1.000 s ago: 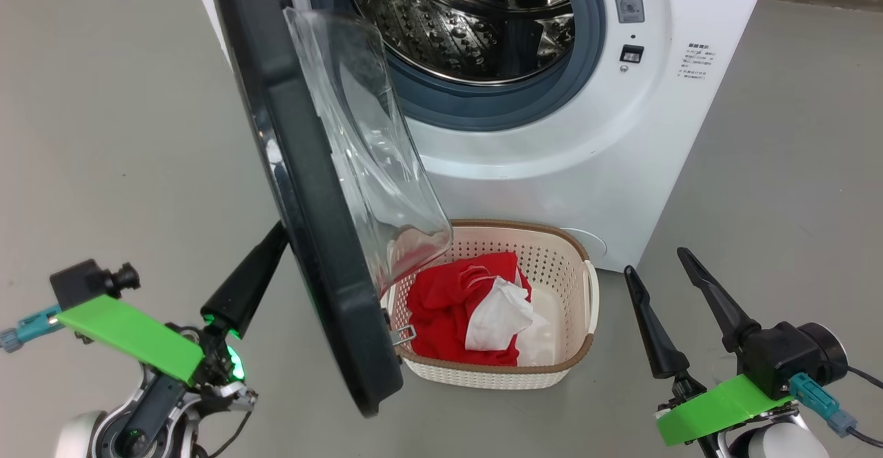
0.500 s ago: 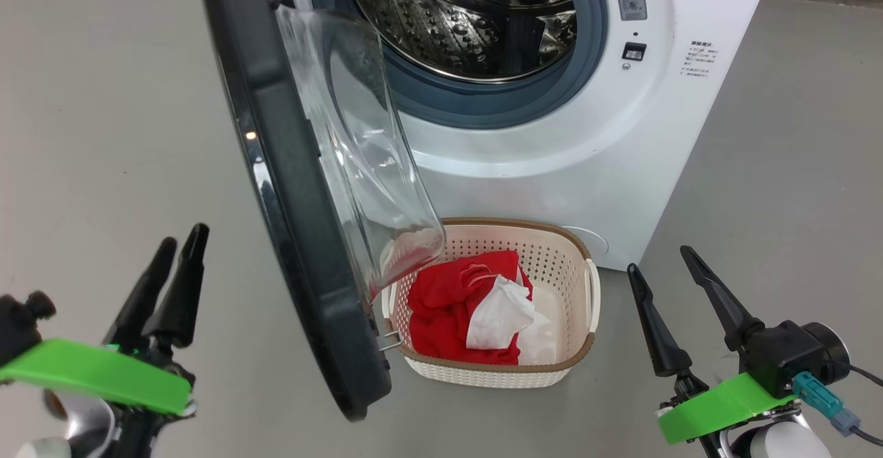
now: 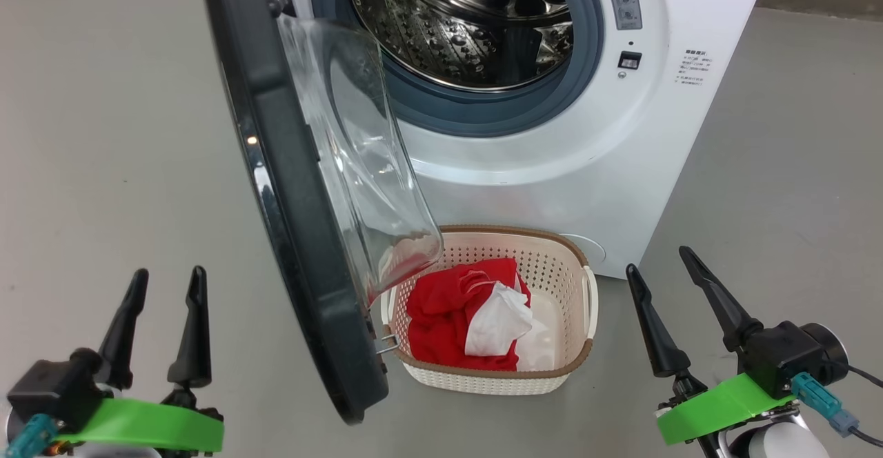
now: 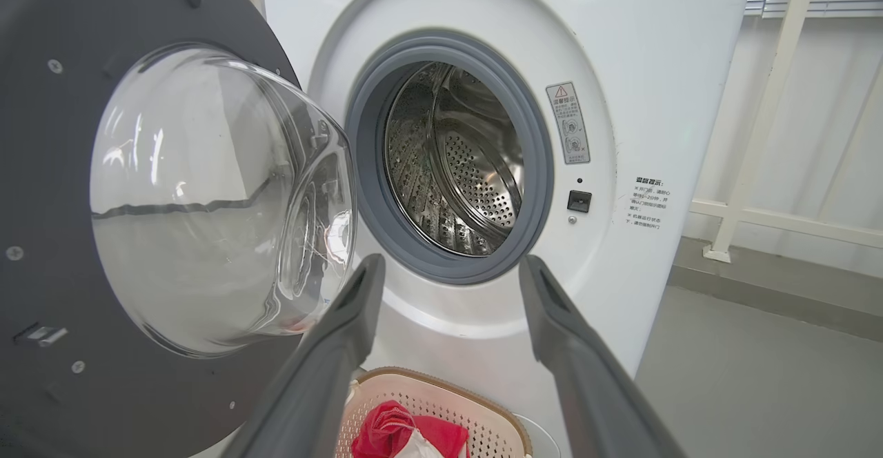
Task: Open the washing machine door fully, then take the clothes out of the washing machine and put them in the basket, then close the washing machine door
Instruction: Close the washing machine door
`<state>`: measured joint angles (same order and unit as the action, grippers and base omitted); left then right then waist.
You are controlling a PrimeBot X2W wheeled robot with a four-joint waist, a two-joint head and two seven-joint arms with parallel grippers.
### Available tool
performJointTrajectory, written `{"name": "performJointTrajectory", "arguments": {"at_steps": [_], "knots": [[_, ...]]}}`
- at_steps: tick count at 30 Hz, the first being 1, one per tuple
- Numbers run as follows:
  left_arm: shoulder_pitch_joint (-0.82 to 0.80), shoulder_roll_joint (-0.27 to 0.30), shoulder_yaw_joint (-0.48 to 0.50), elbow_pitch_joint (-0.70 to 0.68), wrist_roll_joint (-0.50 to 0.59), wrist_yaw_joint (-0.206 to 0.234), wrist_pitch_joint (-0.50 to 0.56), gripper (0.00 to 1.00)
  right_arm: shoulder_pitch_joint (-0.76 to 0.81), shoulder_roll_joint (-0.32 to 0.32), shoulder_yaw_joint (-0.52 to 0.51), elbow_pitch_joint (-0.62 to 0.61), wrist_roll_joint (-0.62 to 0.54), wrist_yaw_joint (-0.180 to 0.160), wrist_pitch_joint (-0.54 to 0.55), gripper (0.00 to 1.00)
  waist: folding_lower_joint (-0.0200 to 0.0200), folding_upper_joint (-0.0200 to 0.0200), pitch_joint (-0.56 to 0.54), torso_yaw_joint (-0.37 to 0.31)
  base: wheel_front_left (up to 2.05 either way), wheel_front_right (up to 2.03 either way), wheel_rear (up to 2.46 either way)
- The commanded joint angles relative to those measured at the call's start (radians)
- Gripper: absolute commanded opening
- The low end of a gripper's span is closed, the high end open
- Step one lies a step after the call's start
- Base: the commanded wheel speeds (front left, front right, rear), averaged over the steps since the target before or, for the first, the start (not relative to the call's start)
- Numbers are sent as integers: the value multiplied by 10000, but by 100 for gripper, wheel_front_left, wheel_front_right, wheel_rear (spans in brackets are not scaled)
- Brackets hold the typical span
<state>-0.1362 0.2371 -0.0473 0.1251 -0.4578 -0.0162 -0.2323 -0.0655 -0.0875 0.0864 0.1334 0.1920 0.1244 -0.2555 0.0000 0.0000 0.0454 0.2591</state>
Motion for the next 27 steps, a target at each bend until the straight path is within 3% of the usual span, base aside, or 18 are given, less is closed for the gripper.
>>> {"name": "performJointTrajectory", "arguments": {"at_steps": [1,14,27], "knots": [[-36,237,319,-116,105,86,-112,100,-163,1,272,-258,120,63,-63,100,0,0,-15,1,0,0,0],[319,-289,444,262,1109,554,-289,100,-70,25,290,-292,110,63,-63,100,0,0,-108,17,0,0,0],[440,-622,718,277,2168,547,-293,100,-185,30,290,-289,121,63,-63,100,0,0,27,-12,0,0,0]]}}
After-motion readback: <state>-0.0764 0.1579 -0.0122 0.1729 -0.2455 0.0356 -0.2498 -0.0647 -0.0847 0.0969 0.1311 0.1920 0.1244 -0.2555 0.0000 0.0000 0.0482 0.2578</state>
